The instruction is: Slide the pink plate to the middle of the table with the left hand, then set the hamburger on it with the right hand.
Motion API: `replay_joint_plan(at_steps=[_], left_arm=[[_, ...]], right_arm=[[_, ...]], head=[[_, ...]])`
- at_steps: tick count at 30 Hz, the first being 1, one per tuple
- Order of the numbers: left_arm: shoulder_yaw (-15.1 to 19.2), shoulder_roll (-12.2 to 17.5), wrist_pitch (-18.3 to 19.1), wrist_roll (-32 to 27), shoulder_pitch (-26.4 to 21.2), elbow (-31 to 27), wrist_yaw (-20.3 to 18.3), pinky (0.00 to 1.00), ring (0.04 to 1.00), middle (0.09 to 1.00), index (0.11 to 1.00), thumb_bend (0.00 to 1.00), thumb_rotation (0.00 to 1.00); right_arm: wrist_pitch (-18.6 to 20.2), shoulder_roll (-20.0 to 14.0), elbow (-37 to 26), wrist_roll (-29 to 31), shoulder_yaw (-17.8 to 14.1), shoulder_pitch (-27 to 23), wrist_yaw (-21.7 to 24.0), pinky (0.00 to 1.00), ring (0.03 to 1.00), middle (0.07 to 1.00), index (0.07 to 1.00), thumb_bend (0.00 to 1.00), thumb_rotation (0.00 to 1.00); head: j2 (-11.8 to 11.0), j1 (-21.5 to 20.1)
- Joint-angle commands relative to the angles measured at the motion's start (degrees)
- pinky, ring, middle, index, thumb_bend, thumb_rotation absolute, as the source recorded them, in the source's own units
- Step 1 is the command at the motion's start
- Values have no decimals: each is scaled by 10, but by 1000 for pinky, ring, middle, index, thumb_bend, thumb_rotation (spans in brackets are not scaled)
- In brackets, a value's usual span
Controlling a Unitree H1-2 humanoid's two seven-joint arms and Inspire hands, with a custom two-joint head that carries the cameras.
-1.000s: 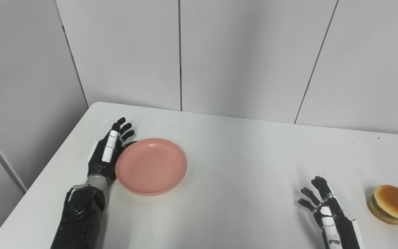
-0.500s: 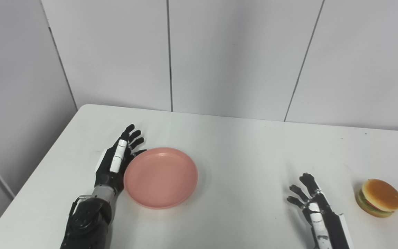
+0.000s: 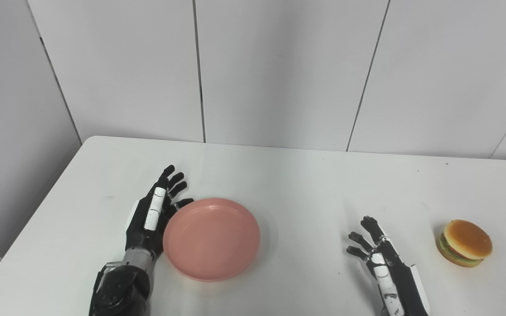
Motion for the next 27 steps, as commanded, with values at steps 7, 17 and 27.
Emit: replay_joint_plan(at_steps=[7,17,27], left_arm=[[-1,-38,60,9,21,-11,40,723,874,870,847,881,756],[-4,-82,69,22,25,-22,79,790,902,894,851,820,774],[-5,-92,59,25,25,-11,77,871,905,886,836,783,775]], right_arm=[[8,39,-9,-24,25,20,-22,739,826,924,895,719,865],[19,50,-17,-42,43,19,-37,724,830,926,894,716,869],[8,71,5,-71,56,8,-56,733,818,927,891,677,835]], head=[[4,-28],[11,-61],[3,-132]])
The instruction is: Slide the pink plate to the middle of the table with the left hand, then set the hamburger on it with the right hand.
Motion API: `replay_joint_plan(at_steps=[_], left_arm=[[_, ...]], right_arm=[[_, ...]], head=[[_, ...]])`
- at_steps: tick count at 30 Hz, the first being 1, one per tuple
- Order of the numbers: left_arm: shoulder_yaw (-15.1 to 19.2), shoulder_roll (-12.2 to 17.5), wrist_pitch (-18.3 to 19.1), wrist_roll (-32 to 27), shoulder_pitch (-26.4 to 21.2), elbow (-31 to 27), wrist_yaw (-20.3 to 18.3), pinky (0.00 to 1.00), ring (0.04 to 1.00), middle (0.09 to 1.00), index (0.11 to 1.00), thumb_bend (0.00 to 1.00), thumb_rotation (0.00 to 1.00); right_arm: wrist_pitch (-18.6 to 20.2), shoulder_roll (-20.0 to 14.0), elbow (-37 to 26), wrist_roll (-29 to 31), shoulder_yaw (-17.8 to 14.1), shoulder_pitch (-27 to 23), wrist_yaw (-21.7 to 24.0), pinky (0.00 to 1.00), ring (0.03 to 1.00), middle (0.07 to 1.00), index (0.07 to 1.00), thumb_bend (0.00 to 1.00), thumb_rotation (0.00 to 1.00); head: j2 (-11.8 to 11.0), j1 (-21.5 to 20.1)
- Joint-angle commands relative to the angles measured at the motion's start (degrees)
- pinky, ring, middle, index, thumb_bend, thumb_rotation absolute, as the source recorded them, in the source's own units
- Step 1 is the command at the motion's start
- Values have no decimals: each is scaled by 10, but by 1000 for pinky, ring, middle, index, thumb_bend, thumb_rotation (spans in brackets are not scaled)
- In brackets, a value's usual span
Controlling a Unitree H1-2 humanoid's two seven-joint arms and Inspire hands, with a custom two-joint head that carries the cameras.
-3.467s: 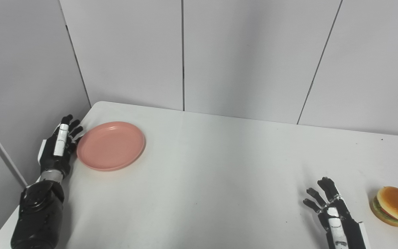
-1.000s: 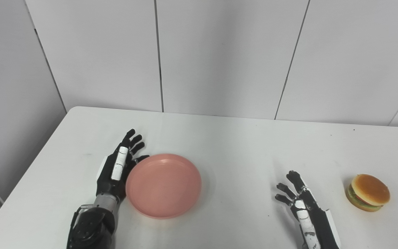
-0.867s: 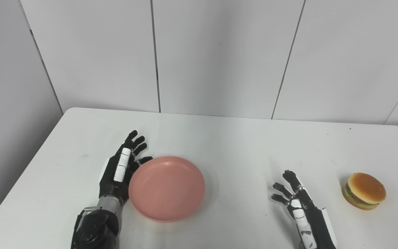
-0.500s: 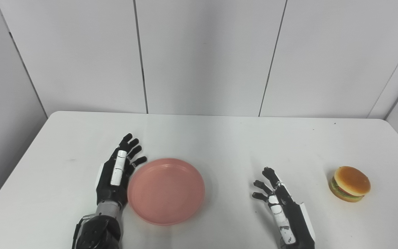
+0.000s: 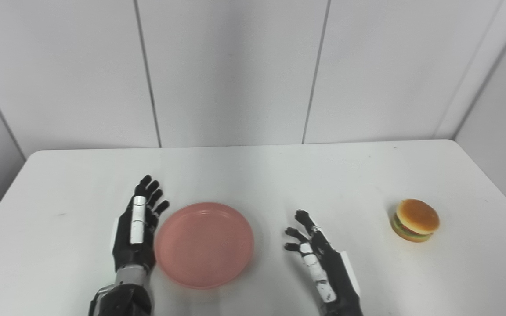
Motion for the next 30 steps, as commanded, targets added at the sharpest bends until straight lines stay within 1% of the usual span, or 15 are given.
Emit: replay_joint_plan(at_steps=[1,5,8,10,12,14,16,17,19,21,22,23,25,27,30], left_arm=[[-2,-5,34,-2,19,21,5,871,905,885,836,783,775],[-5,-4,36,-3,23,19,0,851,905,880,819,807,757],[-8,-1,42,-3,27,16,-5,855,905,877,825,838,752],[-10,3,40,-4,28,21,-10,858,914,886,833,837,758],[-14,9,43,0,31,19,-15,847,919,895,841,839,775],[-16,16,41,0,32,26,-22,851,926,905,848,825,781],[-16,21,37,-3,31,33,-28,865,937,916,856,815,786],[-15,23,35,-5,31,35,-31,874,935,915,851,792,779],[-13,27,28,-7,28,46,-35,883,933,912,862,793,772],[-10,27,25,-11,25,52,-36,875,929,904,861,806,764],[-9,27,24,-12,24,54,-36,870,928,903,864,813,759],[-8,26,22,-13,23,57,-37,867,928,903,865,817,757],[-7,24,23,-12,22,57,-37,858,924,904,871,817,758],[-10,23,25,-9,22,52,-39,844,924,906,871,805,765],[-15,24,24,-5,22,54,-42,861,945,930,891,796,789]], right_arm=[[-12,24,2,-8,7,10,-9,734,818,927,891,676,834],[-14,29,4,-20,7,11,-15,749,824,929,898,673,817],[-43,18,2,-70,8,12,-28,748,833,921,904,703,832],[-57,12,-8,-106,7,10,-40,746,841,911,898,716,833],[-62,9,-20,-136,5,7,-51,747,852,903,892,730,816],[-62,1,-45,-178,-2,-3,-60,738,854,899,886,752,811],[-62,-11,-66,-213,-9,-16,-64,729,857,898,883,768,822],[-62,-17,-74,-227,-12,-21,-64,741,870,901,877,776,821],[-54,-32,-92,-249,-22,-34,-59,748,880,904,877,803,817],[-33,-53,-117,-268,-31,-47,-43,756,884,910,883,818,822],[-26,-61,-124,-274,-34,-51,-36,779,894,915,890,819,828],[-14,-74,-139,-291,-38,-58,-25,792,900,917,893,820,832],[19,-100,-173,-326,-50,-72,6,781,881,908,892,826,866],[53,-124,-205,-341,-63,-84,41,758,864,904,888,826,847],[95,-153,-246,-371,-83,-105,84,744,849,887,871,834,805]], head=[[-1,-14],[-2,-27],[-6,-43],[-8,-51],[-8,-51],[-16,-77],[-18,-82],[-18,-82],[-23,-87],[-26,-87],[-27,-87],[-28,-87],[-31,-87],[-32,-87],[-35,-89]])
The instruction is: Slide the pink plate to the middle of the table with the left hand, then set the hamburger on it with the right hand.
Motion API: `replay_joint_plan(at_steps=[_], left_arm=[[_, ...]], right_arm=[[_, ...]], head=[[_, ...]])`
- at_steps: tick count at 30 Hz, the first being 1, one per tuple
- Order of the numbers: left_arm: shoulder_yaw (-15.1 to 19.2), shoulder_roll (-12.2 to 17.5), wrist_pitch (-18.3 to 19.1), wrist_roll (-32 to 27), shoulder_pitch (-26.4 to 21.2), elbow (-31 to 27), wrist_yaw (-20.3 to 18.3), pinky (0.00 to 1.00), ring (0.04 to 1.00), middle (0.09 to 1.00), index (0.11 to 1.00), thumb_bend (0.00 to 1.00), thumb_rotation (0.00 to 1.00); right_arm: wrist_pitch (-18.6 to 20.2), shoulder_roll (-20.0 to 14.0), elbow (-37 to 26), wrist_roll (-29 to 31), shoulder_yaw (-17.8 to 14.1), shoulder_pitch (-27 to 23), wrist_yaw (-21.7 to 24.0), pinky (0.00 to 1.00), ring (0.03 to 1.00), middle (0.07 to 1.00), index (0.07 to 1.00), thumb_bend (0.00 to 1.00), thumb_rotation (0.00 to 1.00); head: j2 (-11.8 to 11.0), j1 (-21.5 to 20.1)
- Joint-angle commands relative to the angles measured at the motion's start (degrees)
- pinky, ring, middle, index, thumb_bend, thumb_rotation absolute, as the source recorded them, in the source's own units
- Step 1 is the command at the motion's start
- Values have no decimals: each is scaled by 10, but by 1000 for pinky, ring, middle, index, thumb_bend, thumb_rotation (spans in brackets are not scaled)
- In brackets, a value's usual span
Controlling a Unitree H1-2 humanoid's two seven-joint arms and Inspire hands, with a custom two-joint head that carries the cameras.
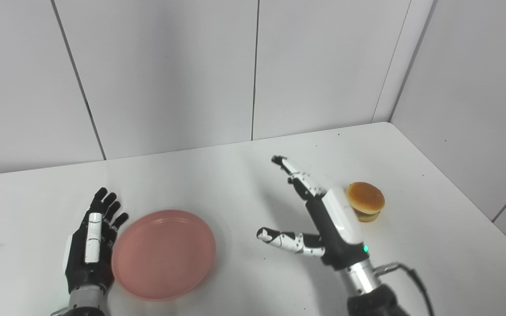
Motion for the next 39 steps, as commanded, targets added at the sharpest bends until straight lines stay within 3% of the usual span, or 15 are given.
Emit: replay_joint_plan(at_steps=[1,5,9,13,16,23,25,30,32,34,37,39], left_arm=[[-1,-1,32,-1,25,30,5,862,948,933,892,791,793],[8,-4,28,-8,21,36,8,870,938,920,868,795,767],[14,3,20,-3,14,46,9,847,909,899,863,832,762],[20,10,13,-9,11,60,2,860,915,912,885,817,767],[23,9,14,-13,13,56,-3,854,905,885,881,792,753],[18,7,10,-12,12,59,-7,856,920,908,890,795,744],[17,9,7,-11,12,62,-9,856,921,912,893,797,752],[13,15,-7,-12,12,75,-21,881,935,926,909,796,757],[12,17,-11,-12,12,79,-26,825,905,903,888,831,733],[13,18,-13,-13,12,83,-29,814,900,898,883,846,725],[13,19,-12,-15,14,84,-34,794,898,900,879,854,722],[13,19,-10,-16,15,82,-36,792,899,902,877,852,722]], right_arm=[[33,-18,-39,-19,-17,-27,28,732,844,881,863,837,781],[65,-51,-61,-48,-41,-49,71,711,836,870,846,872,760],[114,-103,-73,-93,-61,-72,156,756,877,893,855,892,759],[134,-145,-59,-125,-71,-90,206,748,885,897,852,911,717],[146,-177,-47,-119,-82,-104,238,835,884,888,838,939,641],[179,-250,-28,-99,-103,-125,314,919,912,890,821,997,604],[178,-267,-17,-89,-103,-127,323,956,907,874,804,1000,556],[154,-287,29,-71,-98,-126,290,996,880,840,761,1000,462],[160,-294,44,-74,-92,-129,296,996,893,853,772,1000,461],[169,-298,57,-79,-86,-132,303,956,898,857,772,1000,454],[192,-303,84,-78,-78,-140,318,699,875,860,773,1000,429],[195,-305,98,-73,-75,-142,321,659,866,860,776,1000,421]], head=[[-1,-1],[-6,1],[-16,-3],[-31,-9],[-31,-9],[-35,-11],[-39,-12],[-37,-14],[-38,-13],[-39,-13],[-37,-14],[-37,-14]])
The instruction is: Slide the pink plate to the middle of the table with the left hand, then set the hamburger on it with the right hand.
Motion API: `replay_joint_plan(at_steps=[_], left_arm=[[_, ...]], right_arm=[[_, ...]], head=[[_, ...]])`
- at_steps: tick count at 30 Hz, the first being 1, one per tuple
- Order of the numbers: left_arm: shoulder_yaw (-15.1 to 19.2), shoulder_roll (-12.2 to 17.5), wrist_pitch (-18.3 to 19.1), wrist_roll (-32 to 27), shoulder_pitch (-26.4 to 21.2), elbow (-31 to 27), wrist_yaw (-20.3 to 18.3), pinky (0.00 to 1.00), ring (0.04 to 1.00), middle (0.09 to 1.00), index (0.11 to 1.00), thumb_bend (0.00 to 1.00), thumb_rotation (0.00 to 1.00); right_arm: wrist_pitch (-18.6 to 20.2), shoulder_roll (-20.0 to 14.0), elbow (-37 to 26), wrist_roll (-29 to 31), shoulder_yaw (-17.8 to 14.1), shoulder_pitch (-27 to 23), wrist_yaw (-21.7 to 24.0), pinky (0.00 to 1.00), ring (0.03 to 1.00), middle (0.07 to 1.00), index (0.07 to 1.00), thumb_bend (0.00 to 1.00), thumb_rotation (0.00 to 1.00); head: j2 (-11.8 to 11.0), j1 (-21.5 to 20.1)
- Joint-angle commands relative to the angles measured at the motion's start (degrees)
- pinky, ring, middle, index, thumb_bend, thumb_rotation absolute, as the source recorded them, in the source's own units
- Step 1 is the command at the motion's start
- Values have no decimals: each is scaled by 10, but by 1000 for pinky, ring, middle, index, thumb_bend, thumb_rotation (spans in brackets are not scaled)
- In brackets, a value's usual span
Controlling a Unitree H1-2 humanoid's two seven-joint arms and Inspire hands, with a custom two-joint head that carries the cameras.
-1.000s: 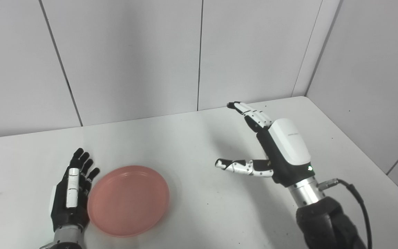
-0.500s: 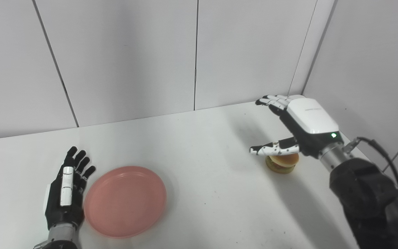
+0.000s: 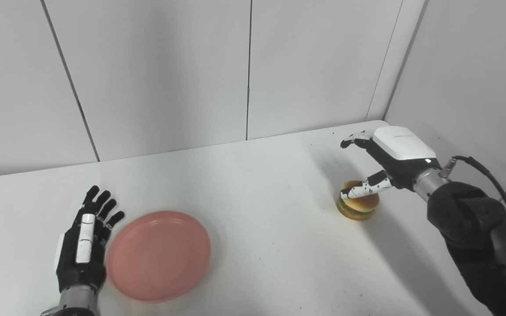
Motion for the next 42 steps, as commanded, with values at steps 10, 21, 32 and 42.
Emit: replay_joint_plan(at_steps=[10,21,32,42], left_arm=[[5,5,32,-5,29,42,-1,816,916,918,915,820,741],[10,8,30,-9,28,52,-8,788,894,903,900,851,710],[13,11,25,-17,24,67,-11,783,884,886,873,837,682],[11,11,22,-17,23,72,-9,771,878,874,860,854,682]], right_arm=[[34,-20,36,29,27,-25,8,685,858,871,794,1000,455],[18,-8,128,12,86,-22,-68,728,883,876,827,1000,450],[35,-6,152,-58,142,-33,-76,992,924,900,833,1000,462],[32,0,170,-38,131,-27,-87,795,862,867,818,948,404]], head=[[4,-8],[0,-14],[2,-16],[8,-13]])
